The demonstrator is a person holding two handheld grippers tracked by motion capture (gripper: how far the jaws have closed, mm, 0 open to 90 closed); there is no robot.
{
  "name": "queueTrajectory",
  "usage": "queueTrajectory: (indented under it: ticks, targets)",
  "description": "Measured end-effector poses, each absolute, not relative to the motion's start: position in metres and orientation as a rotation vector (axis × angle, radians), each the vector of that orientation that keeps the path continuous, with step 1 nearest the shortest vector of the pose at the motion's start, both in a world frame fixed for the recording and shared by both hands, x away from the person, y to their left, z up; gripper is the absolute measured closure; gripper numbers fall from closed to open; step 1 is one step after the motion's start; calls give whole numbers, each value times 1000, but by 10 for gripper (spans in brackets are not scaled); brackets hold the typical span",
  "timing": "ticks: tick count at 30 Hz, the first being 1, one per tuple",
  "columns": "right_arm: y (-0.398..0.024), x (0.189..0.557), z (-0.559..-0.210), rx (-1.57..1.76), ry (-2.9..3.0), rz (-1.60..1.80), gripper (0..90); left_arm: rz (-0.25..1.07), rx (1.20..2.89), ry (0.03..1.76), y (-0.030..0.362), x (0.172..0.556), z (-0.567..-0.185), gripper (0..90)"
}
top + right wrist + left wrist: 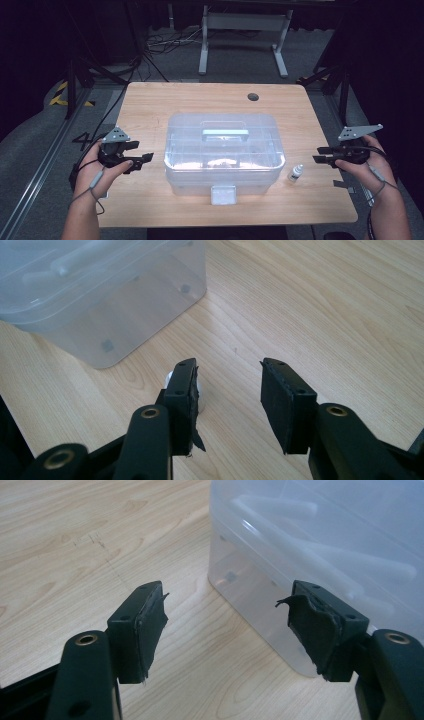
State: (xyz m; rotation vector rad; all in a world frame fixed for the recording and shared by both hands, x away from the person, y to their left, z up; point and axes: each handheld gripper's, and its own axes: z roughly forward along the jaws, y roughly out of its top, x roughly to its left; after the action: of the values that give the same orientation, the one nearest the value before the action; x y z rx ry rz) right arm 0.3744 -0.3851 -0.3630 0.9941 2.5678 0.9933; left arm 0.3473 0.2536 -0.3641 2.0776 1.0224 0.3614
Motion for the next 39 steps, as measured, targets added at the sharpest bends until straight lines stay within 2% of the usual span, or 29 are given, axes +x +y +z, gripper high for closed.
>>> queueTrajectory:
  ticks: [15,17,28,39]
  targets:
    - [-383,374,-366,1002,2571,979,585,314,2053,901,234,342,-340,347]
    - [-381,375,-366,993,2575,975,584,280,2023,902,230,343,-337,375]
    - [-378,376,-369,987,2589,962,578,320,2001,826,216,344,-311,379]
    - [-378,374,-369,988,2590,963,568,339,2028,726,180,359,-295,364]
